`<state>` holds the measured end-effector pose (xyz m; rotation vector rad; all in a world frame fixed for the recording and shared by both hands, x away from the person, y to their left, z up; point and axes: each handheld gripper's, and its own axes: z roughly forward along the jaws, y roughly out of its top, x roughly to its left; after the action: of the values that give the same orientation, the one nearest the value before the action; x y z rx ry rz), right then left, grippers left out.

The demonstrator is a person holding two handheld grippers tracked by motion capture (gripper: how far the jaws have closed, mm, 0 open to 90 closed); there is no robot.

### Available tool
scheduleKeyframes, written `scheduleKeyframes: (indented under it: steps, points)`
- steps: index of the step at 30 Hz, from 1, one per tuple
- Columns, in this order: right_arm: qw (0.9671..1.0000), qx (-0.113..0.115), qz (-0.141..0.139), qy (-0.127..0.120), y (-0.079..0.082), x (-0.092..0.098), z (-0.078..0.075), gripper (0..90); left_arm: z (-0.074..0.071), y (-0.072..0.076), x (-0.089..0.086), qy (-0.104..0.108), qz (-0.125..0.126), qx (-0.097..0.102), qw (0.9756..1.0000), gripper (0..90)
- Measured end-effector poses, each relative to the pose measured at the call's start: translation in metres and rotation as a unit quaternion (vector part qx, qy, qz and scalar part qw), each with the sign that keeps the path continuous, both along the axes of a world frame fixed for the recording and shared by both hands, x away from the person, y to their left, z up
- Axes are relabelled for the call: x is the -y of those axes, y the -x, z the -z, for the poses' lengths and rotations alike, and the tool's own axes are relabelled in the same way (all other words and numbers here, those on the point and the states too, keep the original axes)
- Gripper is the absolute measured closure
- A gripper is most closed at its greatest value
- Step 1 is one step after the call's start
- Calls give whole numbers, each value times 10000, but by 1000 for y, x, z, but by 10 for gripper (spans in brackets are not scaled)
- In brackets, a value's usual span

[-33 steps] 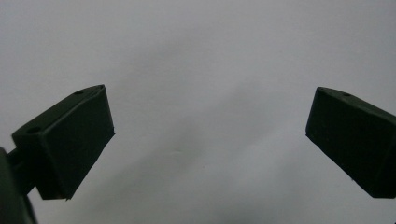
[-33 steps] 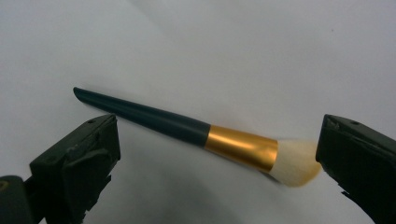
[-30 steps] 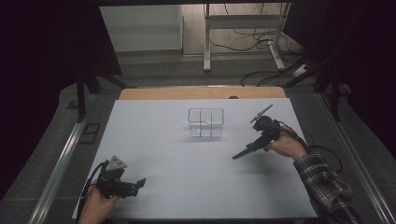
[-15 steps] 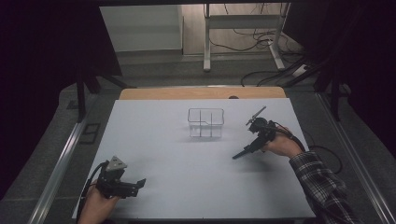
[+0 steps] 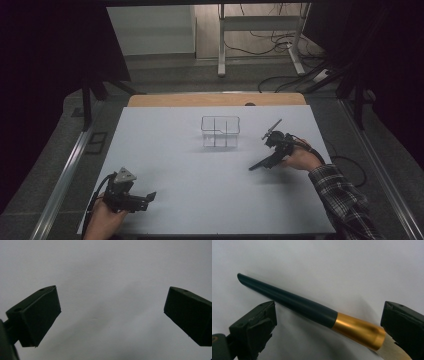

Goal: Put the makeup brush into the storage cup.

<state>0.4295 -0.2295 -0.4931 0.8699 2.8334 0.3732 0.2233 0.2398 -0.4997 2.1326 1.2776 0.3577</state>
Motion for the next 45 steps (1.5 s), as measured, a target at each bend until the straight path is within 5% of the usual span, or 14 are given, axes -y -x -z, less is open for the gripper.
scheduleKeyframes:
  steps: [5,9,10,13,19,28,45]
  points:
    - [9998,-97,-96,127,1,0,5,50,0,0,0,-4,1,-8,10000,11]
    - [9996,-261,-58,104,1,2,6,175,0,0,0,-11,5,-13,10000,11]
    - [9995,-281,-64,98,1,2,5,230,0,0,0,-15,5,-13,10000,11]
    - [9988,-366,-271,169,3,2,-3,725,0,0,0,-20,4,-11,10000,11]
    - [9985,-361,-320,240,5,1,-3,744,0,1,0,-29,-10,-15,10000,17]
    - [9994,-273,-210,10,9,6,-5,745,-1,0,-3,62,-108,107,9999,17]
    - [9991,57,-41,-407,31,16,-32,744,-1,-1,-2,296,-118,88,9995,14]
